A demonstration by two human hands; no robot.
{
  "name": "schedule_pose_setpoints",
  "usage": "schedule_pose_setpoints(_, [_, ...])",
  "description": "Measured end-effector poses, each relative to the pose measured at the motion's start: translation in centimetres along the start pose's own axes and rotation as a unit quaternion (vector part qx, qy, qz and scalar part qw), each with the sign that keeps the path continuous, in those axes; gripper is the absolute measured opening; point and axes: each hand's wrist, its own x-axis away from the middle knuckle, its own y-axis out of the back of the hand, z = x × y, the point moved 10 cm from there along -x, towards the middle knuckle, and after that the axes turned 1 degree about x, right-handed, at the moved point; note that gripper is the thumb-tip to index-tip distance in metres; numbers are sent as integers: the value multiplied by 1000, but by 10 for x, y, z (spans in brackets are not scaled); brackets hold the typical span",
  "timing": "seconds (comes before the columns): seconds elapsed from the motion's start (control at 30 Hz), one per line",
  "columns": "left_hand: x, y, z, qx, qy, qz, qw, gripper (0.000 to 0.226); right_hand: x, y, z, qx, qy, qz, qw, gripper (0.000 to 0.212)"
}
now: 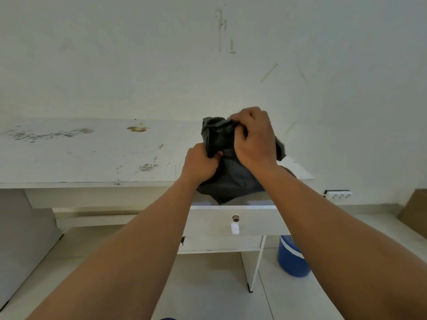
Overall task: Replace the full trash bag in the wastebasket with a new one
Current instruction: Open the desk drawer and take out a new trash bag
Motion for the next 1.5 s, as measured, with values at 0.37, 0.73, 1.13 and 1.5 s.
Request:
schedule_pose_setpoints(0.37, [-16,5,-2,281,64,-44,956,35,48,-59,-19,62,66,233,968,41])
schedule_pose_setpoints(0.73, [-11,57,11,190,-10,-284,940,33,120,-63,-39,150,68,379,911,107])
schedule_pose_setpoints(1.13, [-16,50,-1,154,-51,-275,947,34,103,-68,-36,226,80,321,916,84])
schedule_pose_setpoints(1.5, [-22,36,-1,129,-71,-258,955,34,98,-84,-45,275,75,256,924,55])
